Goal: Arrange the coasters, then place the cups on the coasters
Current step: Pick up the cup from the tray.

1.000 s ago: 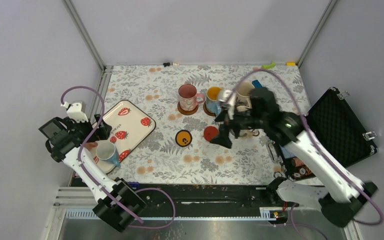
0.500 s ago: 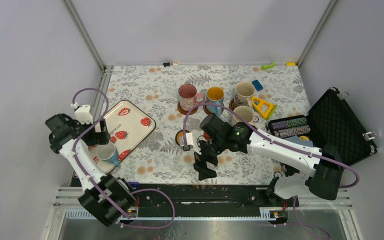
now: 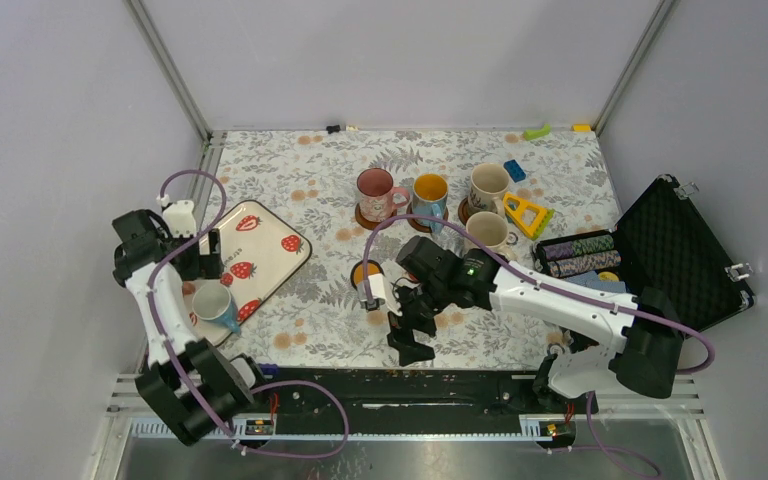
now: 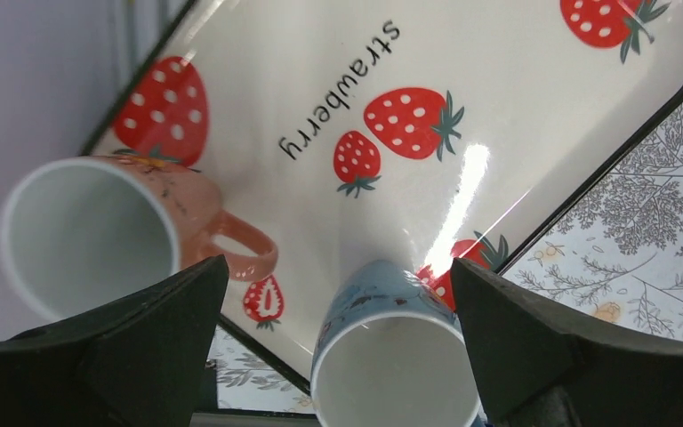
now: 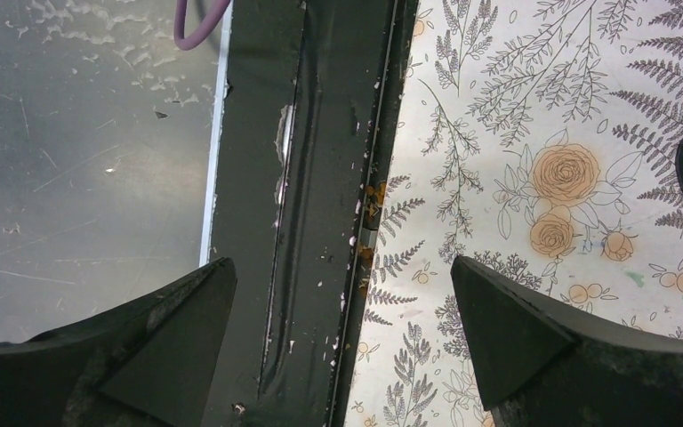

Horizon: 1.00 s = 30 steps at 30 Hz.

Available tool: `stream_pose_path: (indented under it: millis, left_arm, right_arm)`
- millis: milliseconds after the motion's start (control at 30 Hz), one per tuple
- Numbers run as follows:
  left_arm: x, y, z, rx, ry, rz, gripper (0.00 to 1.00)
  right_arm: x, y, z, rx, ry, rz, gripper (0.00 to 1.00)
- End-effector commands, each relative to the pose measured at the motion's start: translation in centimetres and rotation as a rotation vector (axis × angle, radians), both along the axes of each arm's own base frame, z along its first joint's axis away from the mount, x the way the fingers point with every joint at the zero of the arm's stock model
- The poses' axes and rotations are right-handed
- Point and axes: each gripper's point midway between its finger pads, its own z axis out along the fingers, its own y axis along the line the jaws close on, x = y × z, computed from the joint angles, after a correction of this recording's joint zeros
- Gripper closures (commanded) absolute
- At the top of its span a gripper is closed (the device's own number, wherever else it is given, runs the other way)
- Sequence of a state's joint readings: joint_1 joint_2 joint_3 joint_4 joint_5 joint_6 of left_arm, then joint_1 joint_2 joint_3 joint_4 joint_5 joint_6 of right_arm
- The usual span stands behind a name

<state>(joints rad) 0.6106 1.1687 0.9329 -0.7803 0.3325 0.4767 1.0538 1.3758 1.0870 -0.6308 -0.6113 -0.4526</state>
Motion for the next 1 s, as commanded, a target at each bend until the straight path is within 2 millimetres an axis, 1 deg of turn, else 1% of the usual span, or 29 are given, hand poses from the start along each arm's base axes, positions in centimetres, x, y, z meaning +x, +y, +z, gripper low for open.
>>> stream_pose_path:
  millis: [0, 67, 167, 233, 333, 433, 500, 600, 633, 767, 800, 833, 900, 967]
  left_arm:
    - [-0.4, 0.6, 3.1, 0.144, -0.127, -0.006, 0.01]
    - [-1.3, 1.2, 3.2, 0.208, -0.115, 0.01, 0.01]
    - [-2.3, 3.3, 3.5, 0.309, -0.09, 0.095, 0.01]
    - [-2.7, 4.7, 3.3, 0.332, -0.066, 0.149, 0.01]
    - [-2.7, 6.5, 1.9, 0.266, -0.009, 0.202, 0.01]
    - [-1.9, 7.6, 0.6, 0.168, 0.022, 0.218, 0.02]
    - [-1.3, 8.3, -0.1, 0.134, 0.038, 0.224, 0.07]
    - [-0.4, 8.4, -0.7, 0.097, 0.04, 0.215, 0.19]
    - [-0.2, 8.4, -0.7, 0.087, 0.035, 0.213, 0.25]
    - [0.3, 8.2, 0.0, 0.078, 0.007, 0.205, 0.75]
    - [0.4, 8.1, 0.3, 0.076, -0.003, 0.2, 0.9]
    - [0.5, 7.9, 0.7, 0.076, -0.015, 0.196, 1.0]
    - [0.7, 7.3, 1.5, 0.061, -0.041, 0.177, 1.0]
    - [0.9, 6.1, 2.6, 0.031, -0.066, 0.148, 1.0]
  right_arm:
    - [0.5, 0.6, -0.7, -0.013, -0.011, -0.007, 0.0]
    - [0.9, 0.7, -1.1, -0.031, -0.015, -0.019, 0.0]
    - [1.4, 0.7, -1.7, -0.054, -0.032, -0.032, 0.01]
    - [1.7, 0.8, -1.9, -0.063, -0.04, -0.039, 0.01]
    - [1.9, 0.8, -2.0, -0.07, -0.047, -0.044, 0.02]
    - [2.0, 0.7, -2.3, -0.079, -0.055, -0.045, 0.02]
    - [2.1, 0.7, -2.5, -0.084, -0.059, -0.046, 0.02]
    - [2.1, 0.6, -2.6, -0.087, -0.058, -0.046, 0.02]
    - [2.1, 0.6, -2.6, -0.088, -0.059, -0.043, 0.02]
    - [2.1, 0.6, -2.7, -0.09, -0.061, -0.04, 0.02]
    - [2.1, 0.6, -2.7, -0.09, -0.059, -0.041, 0.02]
    - [2.1, 0.6, -2.8, -0.09, -0.058, -0.039, 0.02]
    - [2.0, 0.7, -2.7, -0.087, -0.056, -0.035, 0.02]
    - [2.3, 0.8, -2.5, -0.085, -0.07, -0.036, 0.02]
